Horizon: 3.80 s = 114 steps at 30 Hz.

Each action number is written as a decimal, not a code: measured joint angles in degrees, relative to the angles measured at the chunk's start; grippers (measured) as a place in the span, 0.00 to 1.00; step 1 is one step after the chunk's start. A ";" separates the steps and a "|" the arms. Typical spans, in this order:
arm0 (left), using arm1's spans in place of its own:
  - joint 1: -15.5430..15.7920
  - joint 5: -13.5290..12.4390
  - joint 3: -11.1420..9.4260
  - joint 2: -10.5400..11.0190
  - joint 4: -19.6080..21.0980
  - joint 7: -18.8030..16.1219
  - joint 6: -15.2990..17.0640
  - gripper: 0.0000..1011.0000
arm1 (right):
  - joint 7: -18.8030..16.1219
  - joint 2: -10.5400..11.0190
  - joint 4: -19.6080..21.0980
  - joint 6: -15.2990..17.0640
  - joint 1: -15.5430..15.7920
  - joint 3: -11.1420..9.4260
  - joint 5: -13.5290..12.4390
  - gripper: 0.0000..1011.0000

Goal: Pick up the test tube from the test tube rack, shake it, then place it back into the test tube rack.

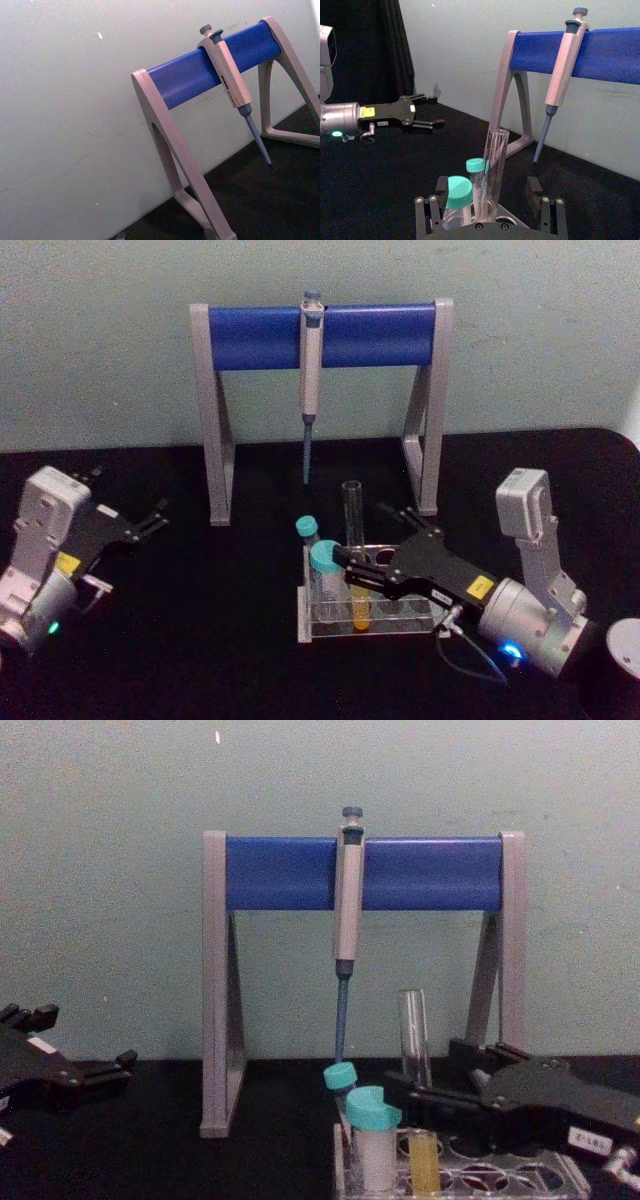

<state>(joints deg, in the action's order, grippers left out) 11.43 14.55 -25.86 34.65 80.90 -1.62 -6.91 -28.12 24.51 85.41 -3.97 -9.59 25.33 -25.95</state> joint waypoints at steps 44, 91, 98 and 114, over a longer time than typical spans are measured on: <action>0.00 0.00 0.00 0.00 0.00 0.00 0.00 0.99 | -2.16 -2.85 -5.01 0.64 -4.35 0.86 0.04 0.99; 0.00 0.00 0.00 0.00 0.00 0.00 0.00 0.99 | -2.13 -2.86 -4.96 0.29 -4.18 0.75 0.01 0.23; 0.00 0.00 0.00 0.00 0.00 0.00 0.00 0.99 | -2.92 -3.18 -4.96 -2.65 -3.61 0.17 -0.52 0.23; 0.00 0.00 0.00 0.00 0.00 0.00 0.00 0.99 | -3.47 -3.66 -3.63 -5.73 -1.17 -1.43 -2.57 0.23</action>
<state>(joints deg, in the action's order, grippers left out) 11.43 14.55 -25.86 34.64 80.90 -1.62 -6.91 -31.59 20.85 81.78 -9.71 -10.76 23.90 -28.52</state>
